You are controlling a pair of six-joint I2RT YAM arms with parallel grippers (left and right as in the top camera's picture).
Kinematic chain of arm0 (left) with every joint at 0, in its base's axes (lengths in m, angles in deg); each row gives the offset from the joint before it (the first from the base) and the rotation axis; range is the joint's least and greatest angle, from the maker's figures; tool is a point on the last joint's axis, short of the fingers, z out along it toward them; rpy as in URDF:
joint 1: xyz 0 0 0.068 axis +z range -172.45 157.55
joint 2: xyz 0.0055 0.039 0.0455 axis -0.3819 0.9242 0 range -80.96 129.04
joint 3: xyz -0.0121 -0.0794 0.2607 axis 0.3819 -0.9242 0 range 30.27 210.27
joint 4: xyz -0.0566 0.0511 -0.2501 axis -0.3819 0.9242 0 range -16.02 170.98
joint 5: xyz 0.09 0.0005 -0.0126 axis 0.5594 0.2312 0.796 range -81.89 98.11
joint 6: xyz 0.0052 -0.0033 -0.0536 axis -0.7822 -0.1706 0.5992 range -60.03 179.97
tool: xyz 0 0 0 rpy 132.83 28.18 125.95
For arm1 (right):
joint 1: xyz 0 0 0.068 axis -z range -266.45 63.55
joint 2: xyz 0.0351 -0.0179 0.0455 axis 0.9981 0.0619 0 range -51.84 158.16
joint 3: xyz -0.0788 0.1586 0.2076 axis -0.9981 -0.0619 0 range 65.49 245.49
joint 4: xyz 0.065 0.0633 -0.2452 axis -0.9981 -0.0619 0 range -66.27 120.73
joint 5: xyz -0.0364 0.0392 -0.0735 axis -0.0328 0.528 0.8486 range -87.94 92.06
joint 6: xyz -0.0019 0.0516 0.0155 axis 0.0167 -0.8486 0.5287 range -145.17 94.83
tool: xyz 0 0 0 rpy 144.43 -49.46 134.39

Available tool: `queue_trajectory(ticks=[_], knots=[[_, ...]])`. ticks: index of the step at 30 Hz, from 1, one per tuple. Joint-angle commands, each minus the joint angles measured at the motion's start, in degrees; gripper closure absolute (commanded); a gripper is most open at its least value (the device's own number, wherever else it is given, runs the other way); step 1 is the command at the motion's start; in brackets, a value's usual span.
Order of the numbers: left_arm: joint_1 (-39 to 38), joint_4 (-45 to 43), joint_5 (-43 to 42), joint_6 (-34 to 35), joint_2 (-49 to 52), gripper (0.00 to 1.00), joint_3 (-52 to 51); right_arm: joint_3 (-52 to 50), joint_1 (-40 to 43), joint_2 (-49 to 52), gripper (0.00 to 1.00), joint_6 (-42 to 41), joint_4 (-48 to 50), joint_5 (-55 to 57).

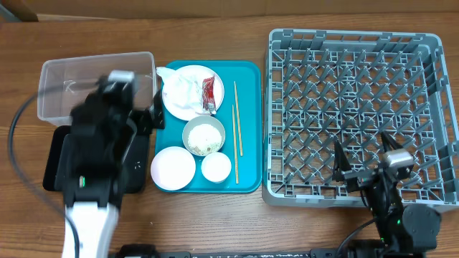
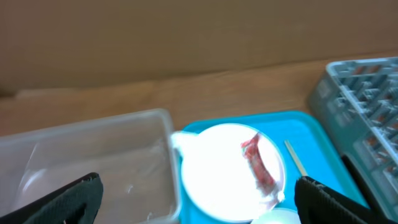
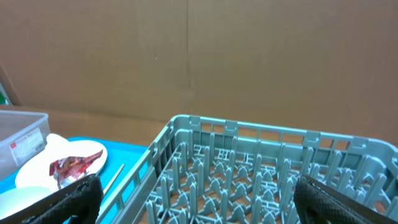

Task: Sort waste into correct bins and load items into the dishwasher
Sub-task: 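Reach the left gripper to the white plate with red wrapper, then sweep the tissue and red wrapper off the plate into the clear bin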

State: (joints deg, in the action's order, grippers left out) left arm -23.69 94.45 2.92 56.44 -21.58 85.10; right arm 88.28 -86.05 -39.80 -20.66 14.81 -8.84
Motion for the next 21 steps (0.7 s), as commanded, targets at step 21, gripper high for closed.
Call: queue_trajectory(ticks=[21], knots=[[-14.6, 48.83, 2.86, 18.43, 72.28, 0.0, 62.29, 38.21, 0.37, 56.87, 0.0, -1.73, -30.95, -9.81]])
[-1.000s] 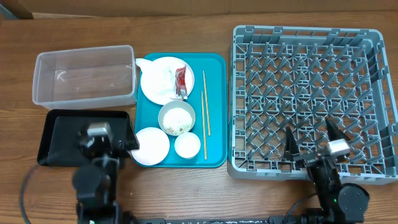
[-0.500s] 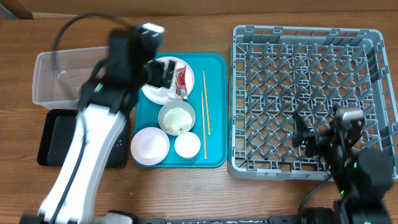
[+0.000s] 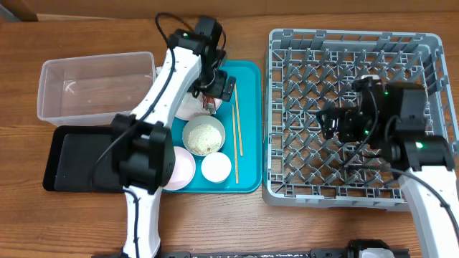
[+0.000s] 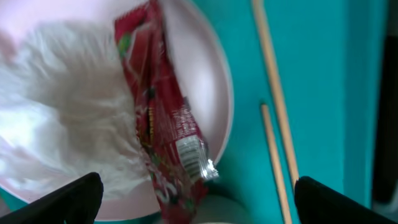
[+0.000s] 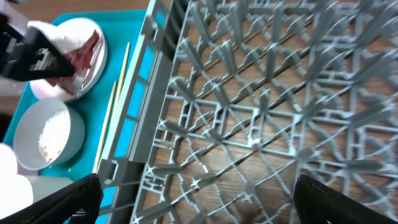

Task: Sort waste into correct bins and load items into the dishwasher
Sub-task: 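Sweep the tissue and red wrapper off the plate into the clear bin, then grasp the bowl of rice with the left gripper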

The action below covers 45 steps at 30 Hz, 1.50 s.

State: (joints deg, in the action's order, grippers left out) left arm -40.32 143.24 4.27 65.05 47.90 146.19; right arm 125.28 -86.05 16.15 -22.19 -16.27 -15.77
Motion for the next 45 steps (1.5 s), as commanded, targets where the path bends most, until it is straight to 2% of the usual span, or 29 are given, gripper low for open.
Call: queue_trajectory(ticks=[1, 5, 7, 10, 11, 12, 13, 18, 21, 25, 30, 33, 34, 36, 37, 38, 39, 42, 45], knots=[[2.27, -0.42, 1.57, 10.03, 3.54, 0.0, 1.2, 1.2, 0.37, 1.11, 0.0, -0.2, 0.13, -2.89], [2.51, -2.38, 6.88, 13.44, 5.88, 0.0, 1.07, 1.2, 0.37, 1.18, 0.0, -0.2, 0.13, -2.89], [2.54, -4.17, 7.45, 13.62, 6.71, 0.11, 0.81, 1.2, 0.37, 1.2, 0.0, -0.17, 0.13, -2.86], [2.51, -5.64, 7.41, 13.62, 8.66, 0.67, 0.81, 1.2, 0.37, 1.18, 0.0, -0.17, 0.13, -2.89], [2.51, -5.7, 7.41, 13.62, 9.7, 0.83, 0.81, 1.2, 0.37, 1.18, 0.0, -0.17, 0.11, -2.86], [2.51, -5.7, 7.41, 13.62, 10.4, 0.93, 0.81, 1.2, 0.37, 1.18, 0.0, -0.17, 0.11, -2.86], [2.51, -5.66, 7.41, 13.62, 11.19, 0.96, 0.81, 1.2, 0.37, 1.2, 0.0, -0.17, 0.09, -2.86], [2.73, -3.45, 3.76, 11.32, 9.75, 0.96, 3.58, 1.18, 0.37, 1.2, 0.0, -0.17, -0.11, -2.86], [4.5, 3.48, 3.93, 9.2, 3.56, 0.96, 16.06, 1.18, 0.37, 1.18, 0.0, -0.17, -0.09, -2.86], [8.76, 9.97, 7.65, 8.63, -2.58, 0.96, 24.17, 1.18, 0.37, 1.2, 0.0, -0.2, -0.09, -2.89], [19.06, 16.22, 9.14, 12.33, -3.32, 0.96, 21.59, 1.18, 0.37, 1.18, 0.0, -0.2, -0.04, -2.89], [25.42, 10.84, 8.24, 13.81, -2.64, 0.96, 12.94, 1.18, 0.37, 1.2, 0.0, -0.17, 0.17, -2.89], [26.36, 8.17, 8.09, 13.81, -2.58, 0.88, 10.47, 1.18, 0.37, 1.18, 0.0, -0.17, 0.2, -2.86], [27.96, 1.55, 7.15, 13.77, -2.58, 0.53, 4.5, 1.18, 0.37, 1.18, 0.0, -0.15, 0.2, -2.86], [28.3, 0.31, 6.34, 13.77, -2.58, 0.44, 3.26, 1.18, 0.37, 1.18, 0.0, -0.17, 0.2, -2.86], [28.74, -1.03, 3.72, 12.92, -2.58, 0.28, 1.64, 1.18, 0.37, 1.2, 0.0, -0.17, 0.2, -2.86], [28.76, -1.03, 2.08, 11.54, -2.6, 0.19, 1.88, 1.18, 0.37, 1.18, 0.0, -0.17, 0.2, -2.86], [28.26, 1.68, -1.05, 8.35, -2.78, 0.16, 5.9, 1.2, 0.37, 1.18, 0.0, -0.17, 0.39, -2.86], [25.07, 10.36, -5.38, 4.11, -3.41, 0.24, 15.56, 1.18, 0.37, 1.18, 0.0, -0.2, 0.57, -2.89]])
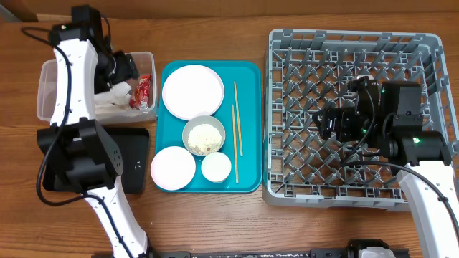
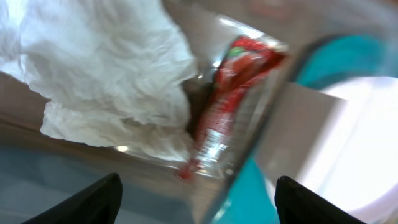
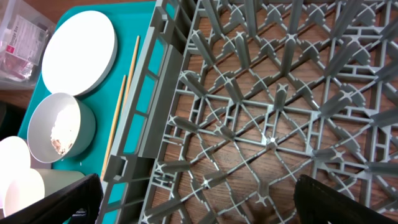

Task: Sort waste into correct bins and load items into the dishwasher
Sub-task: 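Grasp the bowl of rice with the left gripper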

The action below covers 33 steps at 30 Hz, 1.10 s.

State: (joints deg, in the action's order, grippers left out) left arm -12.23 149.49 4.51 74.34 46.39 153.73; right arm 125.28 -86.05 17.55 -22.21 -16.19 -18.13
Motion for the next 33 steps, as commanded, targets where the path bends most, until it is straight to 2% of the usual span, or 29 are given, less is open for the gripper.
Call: queue_trajectory(ticks=[1, 5, 9, 12, 17, 19, 24, 29, 33], knots=[[-4.57, 6.49, -6.73, -6.19, -1.92, 0.25, 10.25, 1.18, 0.37, -0.22, 0.0, -0.17, 0.48, -0.52], [-14.58, 15.02, -7.37, -8.24, -1.97, 0.27, 11.93, 1.18, 0.37, -0.2, 0.0, -0.17, 0.48, -0.52], [-23.69, 16.98, -6.88, -7.72, -1.97, 0.32, 8.76, 1.2, 0.37, -0.2, 0.0, -0.15, 0.59, -0.52], [-28.5, 14.91, -5.57, -3.8, -1.97, 0.32, 5.6, 1.2, 0.37, -0.22, 0.0, -0.17, 1.03, -0.52], [-34.49, 3.43, -2.73, 3.02, -1.97, 0.45, -6.86, 1.2, 0.37, -0.2, 0.0, -0.15, 1.33, -0.52], [-36.5, -2.05, -1.79, 5.95, -1.97, 0.54, -12.87, 1.18, 0.37, -0.2, 0.0, -0.17, 1.29, -0.52], [-38.77, -6.86, 1.33, 8.85, -1.97, 0.65, -19.93, 1.18, 0.37, -0.2, 0.0, -0.17, 1.33, -0.52], [-38.36, -7.85, 3.48, 9.31, -2.03, 0.63, -17.05, 1.18, 0.37, -0.2, 0.0, -0.17, 1.4, -0.52], [-38.6, -3.56, 9.77, 14.45, -2.05, 0.6, -12.22, 1.18, 0.37, -0.2, 0.0, -0.17, 1.38, -0.52]])
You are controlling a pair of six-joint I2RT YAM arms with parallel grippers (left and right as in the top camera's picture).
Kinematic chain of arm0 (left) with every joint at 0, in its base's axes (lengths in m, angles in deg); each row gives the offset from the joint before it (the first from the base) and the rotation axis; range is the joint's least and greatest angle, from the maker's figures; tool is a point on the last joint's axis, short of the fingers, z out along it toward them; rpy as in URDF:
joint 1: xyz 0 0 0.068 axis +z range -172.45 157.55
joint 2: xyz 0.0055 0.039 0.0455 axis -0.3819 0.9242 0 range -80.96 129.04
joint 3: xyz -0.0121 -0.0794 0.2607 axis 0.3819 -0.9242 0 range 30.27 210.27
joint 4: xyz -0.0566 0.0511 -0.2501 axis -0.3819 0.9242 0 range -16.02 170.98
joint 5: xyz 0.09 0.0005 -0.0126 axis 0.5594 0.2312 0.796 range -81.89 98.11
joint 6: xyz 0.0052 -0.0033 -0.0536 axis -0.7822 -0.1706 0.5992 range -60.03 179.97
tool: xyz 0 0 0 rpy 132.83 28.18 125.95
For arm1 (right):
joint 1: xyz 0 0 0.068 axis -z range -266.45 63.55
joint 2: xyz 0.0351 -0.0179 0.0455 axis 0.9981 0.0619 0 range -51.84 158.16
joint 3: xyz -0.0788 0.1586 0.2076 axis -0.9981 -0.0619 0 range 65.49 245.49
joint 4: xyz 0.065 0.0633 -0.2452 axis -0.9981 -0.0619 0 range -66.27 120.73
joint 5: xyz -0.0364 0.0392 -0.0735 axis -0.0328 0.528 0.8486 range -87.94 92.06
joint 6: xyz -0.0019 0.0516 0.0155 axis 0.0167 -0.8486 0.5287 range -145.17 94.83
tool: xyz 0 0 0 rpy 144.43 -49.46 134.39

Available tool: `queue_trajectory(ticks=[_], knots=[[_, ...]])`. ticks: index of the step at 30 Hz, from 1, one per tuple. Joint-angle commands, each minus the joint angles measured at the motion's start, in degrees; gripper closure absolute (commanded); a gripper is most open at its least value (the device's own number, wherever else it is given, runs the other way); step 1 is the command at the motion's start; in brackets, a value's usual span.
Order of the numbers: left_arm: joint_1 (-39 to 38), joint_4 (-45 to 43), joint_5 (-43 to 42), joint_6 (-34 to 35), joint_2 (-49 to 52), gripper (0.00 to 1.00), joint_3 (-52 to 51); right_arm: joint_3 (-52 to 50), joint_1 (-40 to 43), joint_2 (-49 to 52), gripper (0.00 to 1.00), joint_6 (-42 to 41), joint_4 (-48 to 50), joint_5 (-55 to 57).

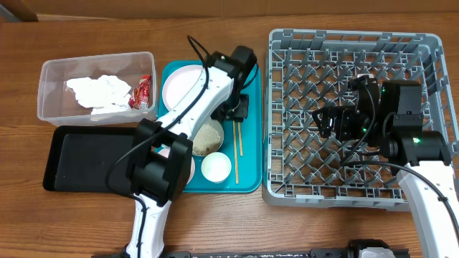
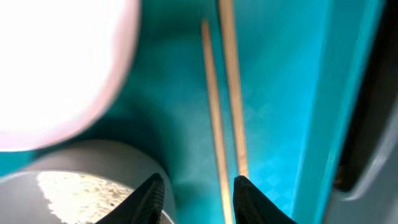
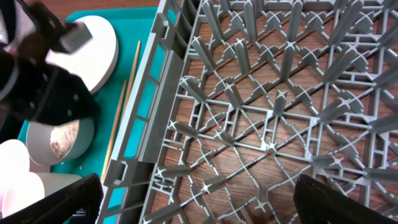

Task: Sort waste into correct bins and load items into the dishwasher
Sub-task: 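Grasp the bowl of rice with the left gripper, then tip the rice bowl over the black tray to dump the rice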

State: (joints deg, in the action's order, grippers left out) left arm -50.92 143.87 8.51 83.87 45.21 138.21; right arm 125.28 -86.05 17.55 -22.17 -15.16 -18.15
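Note:
Two wooden chopsticks (image 1: 239, 140) lie on the teal tray (image 1: 247, 180), right of a grey bowl (image 1: 204, 137) with food scraps and a bare white plate (image 1: 179, 86). My left gripper (image 1: 237, 109) is low over them. In the left wrist view it (image 2: 198, 194) is open, its fingertips straddling the thinner-looking chopstick (image 2: 211, 118), with the other chopstick (image 2: 231, 93) beside it and the bowl (image 2: 74, 193) at left. A white napkin (image 1: 97, 92) and a red wrapper (image 1: 143, 92) lie in the clear bin (image 1: 54, 72). My right gripper (image 1: 326, 123) hangs open over the grey dish rack (image 1: 358, 79), holding nothing.
A black bin (image 1: 86, 158) sits in front of the clear one. A white cup (image 1: 216, 166) and a small white plate (image 1: 185, 169) stand at the tray's front, partly under my left arm. The rack (image 3: 267, 93) fills the right wrist view.
My left gripper was over the clear bin beside the napkin and wrapper; now it is low over the chopsticks on the tray. The right arm has barely moved.
At first both arms were drawn back, with napkin and wrapper on the white plate. Then my left gripper was at the wrapper and my right over the rack. Later napkin and wrapper lay in the clear bin, the plate bare. Now my left gripper straddles a chopstick.

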Motion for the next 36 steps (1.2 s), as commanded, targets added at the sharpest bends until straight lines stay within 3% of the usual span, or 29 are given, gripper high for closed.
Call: queue_trajectory(ticks=[1, 9, 16, 24, 31, 36], knots=[[-0.07, 3.32, 6.95, 6.73, -0.85, 0.6, 3.15, 1.18, 0.37, -0.2, 0.0, -0.22, 0.33, -0.5], [-0.92, -0.57, 8.55, 10.8, -0.85, 0.66, -6.14, 1.2, 0.37, -0.2, 0.0, -0.22, 0.39, -0.5], [-0.92, -3.91, 5.53, 9.27, -0.85, 0.96, -8.52, 1.18, 0.37, -0.2, 0.0, -0.22, 0.33, -0.5], [-0.92, -1.64, -2.49, 4.28, -1.4, 0.96, -4.31, 1.18, 0.37, -0.2, 0.0, -0.2, 0.37, -0.48], [0.59, 13.07, -3.04, -2.86, -5.01, 0.96, 16.39, 1.18, 0.37, -0.2, 0.0, -0.2, 0.79, -0.48], [9.18, 21.11, -8.15, -7.76, -11.78, 0.96, 18.91, 1.18, 0.37, -0.2, 0.0, -0.2, 0.79, -0.48]])
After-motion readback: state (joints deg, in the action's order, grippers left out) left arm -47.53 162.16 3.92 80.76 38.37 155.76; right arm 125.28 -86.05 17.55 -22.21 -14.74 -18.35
